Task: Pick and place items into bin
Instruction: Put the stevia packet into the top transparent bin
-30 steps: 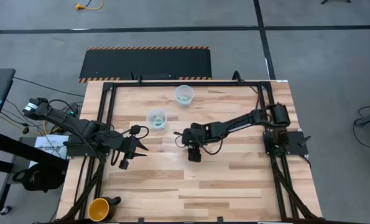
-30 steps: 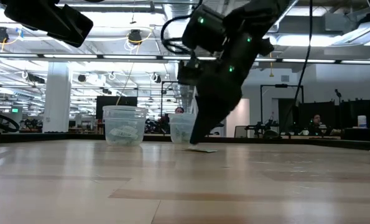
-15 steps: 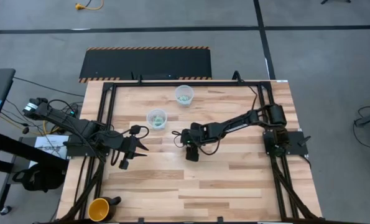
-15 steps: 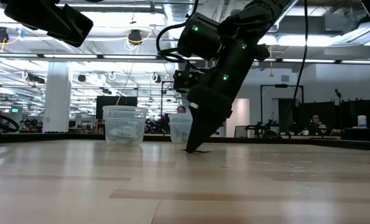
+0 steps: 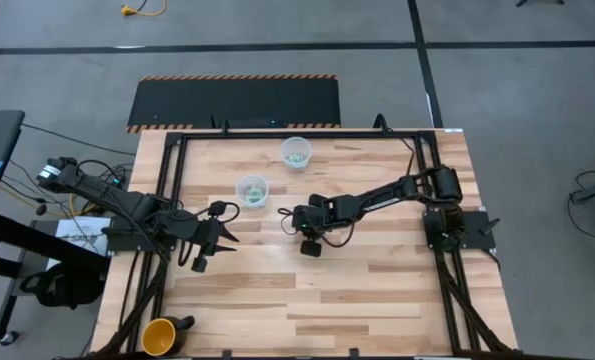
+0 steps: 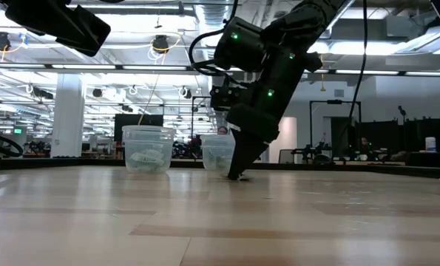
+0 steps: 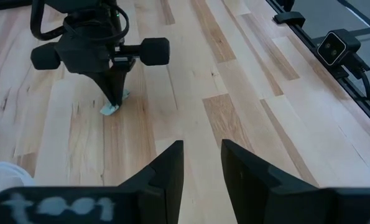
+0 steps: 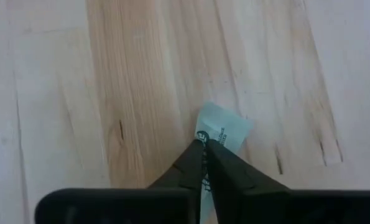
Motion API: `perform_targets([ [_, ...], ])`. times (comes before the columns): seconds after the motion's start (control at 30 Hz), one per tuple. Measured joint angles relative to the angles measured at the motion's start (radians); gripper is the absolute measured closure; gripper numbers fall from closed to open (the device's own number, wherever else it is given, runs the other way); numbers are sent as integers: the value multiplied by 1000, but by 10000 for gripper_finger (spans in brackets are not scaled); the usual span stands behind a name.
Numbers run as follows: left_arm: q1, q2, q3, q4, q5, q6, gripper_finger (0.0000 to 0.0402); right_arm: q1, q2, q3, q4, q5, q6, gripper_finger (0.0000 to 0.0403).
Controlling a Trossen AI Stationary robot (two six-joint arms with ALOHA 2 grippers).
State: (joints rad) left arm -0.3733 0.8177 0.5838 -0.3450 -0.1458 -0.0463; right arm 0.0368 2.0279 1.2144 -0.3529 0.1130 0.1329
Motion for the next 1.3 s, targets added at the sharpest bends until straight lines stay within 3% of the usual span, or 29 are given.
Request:
perform_targets([
  [0.17, 0, 0, 0, 0, 0, -2, 303, 0, 4, 53, -55, 6, -2, 398],
  [0.53, 0, 0, 0, -1, 0, -2, 303, -50, 7, 319, -252, 208, -126, 399],
  [0.8, 0, 0, 0, -3, 0, -2, 303, -164, 5, 483, -254, 208, -255, 401],
  [1.03, 0, 0, 0, -4, 0, -2, 303, -303, 4, 523, -323, 202, -263, 402],
  [1.3, 0, 0, 0, -4, 0, 0, 303, -399, 5, 523, -363, 69, -248, 400],
])
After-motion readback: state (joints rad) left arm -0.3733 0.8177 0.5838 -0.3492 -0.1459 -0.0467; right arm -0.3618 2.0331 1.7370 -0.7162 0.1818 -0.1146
